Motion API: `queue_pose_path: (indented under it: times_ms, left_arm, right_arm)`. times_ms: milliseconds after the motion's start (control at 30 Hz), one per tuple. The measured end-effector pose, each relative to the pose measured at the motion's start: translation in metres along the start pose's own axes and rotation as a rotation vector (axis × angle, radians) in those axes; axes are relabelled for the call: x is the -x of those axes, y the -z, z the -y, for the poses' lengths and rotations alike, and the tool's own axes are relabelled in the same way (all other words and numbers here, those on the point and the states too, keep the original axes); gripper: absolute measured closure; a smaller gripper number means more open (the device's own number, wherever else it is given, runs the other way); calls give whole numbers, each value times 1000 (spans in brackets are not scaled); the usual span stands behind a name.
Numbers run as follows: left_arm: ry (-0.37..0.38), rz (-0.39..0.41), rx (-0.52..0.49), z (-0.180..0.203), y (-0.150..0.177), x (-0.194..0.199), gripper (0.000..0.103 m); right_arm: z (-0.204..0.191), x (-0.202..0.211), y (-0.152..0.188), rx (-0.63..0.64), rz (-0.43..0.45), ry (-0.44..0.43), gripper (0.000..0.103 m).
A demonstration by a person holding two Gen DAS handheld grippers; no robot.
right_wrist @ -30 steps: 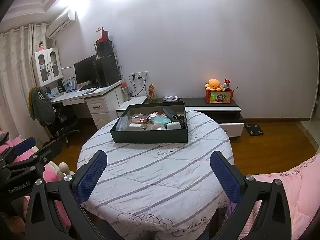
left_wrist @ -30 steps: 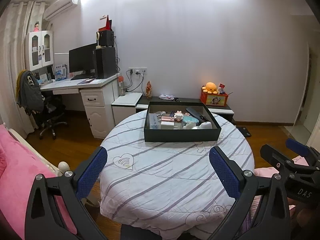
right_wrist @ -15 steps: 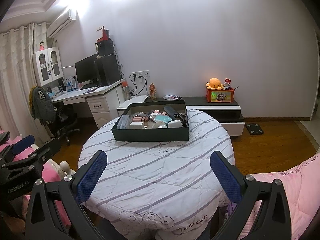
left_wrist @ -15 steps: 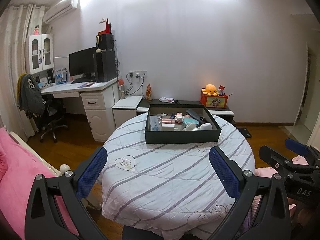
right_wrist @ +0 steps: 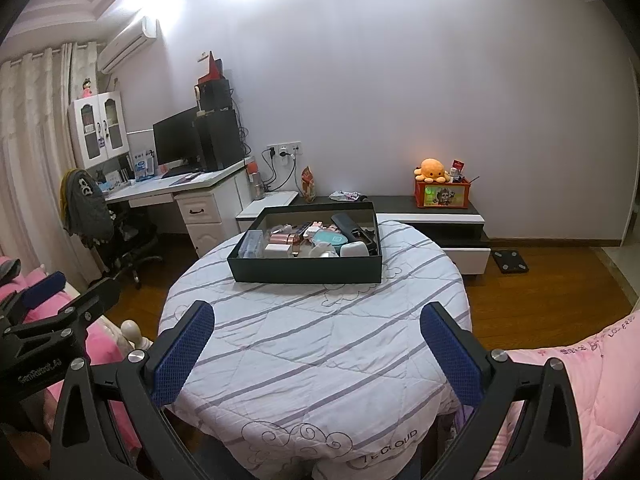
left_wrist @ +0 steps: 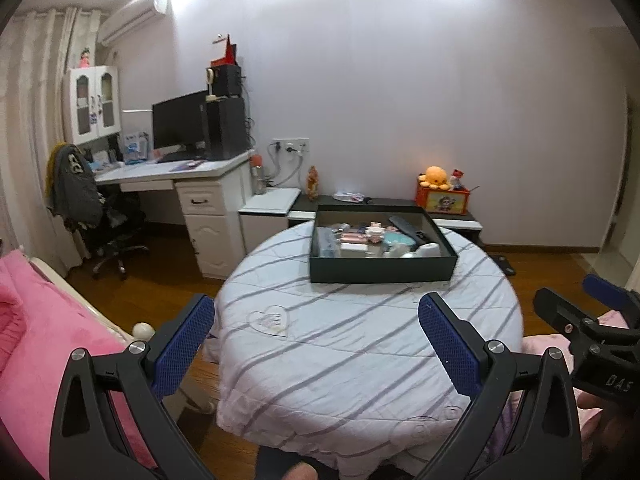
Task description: Organize rigid objects
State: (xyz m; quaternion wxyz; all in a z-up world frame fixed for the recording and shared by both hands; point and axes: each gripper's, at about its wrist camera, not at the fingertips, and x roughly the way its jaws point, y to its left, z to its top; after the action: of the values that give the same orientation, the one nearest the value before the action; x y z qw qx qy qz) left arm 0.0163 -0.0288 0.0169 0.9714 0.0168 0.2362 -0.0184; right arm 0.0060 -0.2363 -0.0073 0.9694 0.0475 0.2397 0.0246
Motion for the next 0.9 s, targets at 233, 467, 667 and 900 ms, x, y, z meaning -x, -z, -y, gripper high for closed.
queue_pose_path:
  times_ms: [233, 467, 667, 900]
  left_arm:
    - [-6, -1, 16, -7, 1, 1, 0]
    - [0, -6, 20, -9, 3, 2, 0]
    - [3, -12, 21, -11, 3, 2, 0]
    - [30, -19, 3, -10, 7, 3, 0]
  right_arm:
    - [-4, -1, -1, 11, -2, -4, 0]
    - [-5, -1, -1, 12, -4, -1, 0]
    - [-5, -2, -1, 11, -5, -2, 0]
    - [-5, -2, -1, 11, -6, -2, 0]
